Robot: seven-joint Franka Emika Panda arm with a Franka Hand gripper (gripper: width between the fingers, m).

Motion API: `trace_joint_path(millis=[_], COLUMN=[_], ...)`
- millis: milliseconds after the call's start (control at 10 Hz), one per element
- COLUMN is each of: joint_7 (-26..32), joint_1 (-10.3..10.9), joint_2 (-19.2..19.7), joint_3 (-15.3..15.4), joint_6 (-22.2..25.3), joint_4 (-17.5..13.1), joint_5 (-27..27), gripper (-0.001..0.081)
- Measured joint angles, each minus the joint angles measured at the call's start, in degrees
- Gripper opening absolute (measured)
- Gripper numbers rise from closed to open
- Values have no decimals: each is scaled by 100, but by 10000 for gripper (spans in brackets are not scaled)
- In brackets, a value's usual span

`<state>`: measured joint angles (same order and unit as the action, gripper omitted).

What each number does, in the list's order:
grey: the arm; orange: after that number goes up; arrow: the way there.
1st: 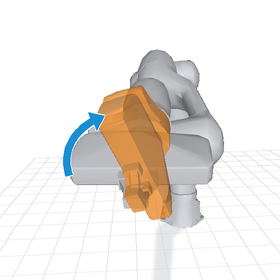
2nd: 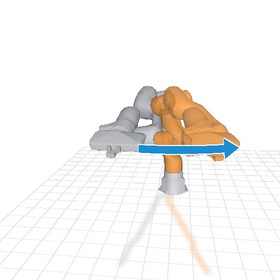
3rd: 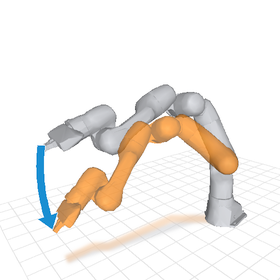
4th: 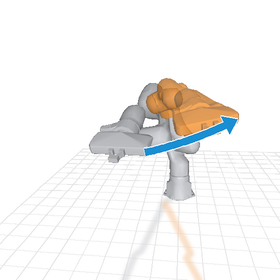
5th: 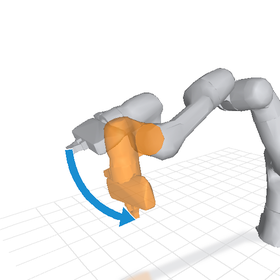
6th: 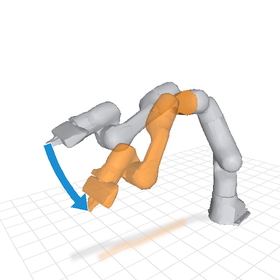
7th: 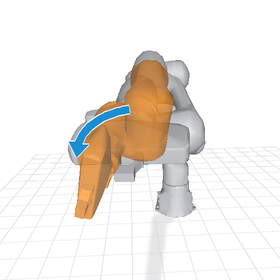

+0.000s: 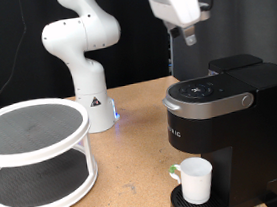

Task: Make a cup of coffee with the keurig machine

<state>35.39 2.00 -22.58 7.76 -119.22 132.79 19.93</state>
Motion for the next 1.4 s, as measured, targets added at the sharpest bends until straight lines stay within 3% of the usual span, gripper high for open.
trace_joint_path(millis=[300,600,1200,1400], joint_7=[-563,-454,-934,-984], joint_1=[-17,-16,-16,-16], joint_2=[537,537,916,1122], joint_3=[217,213,314,332], joint_6=[-54,118,847,872], joint_4=[-560,-622,-1683,-1865], joint_5=[-193,-235,-654,-829], gripper=[806,806,806,806])
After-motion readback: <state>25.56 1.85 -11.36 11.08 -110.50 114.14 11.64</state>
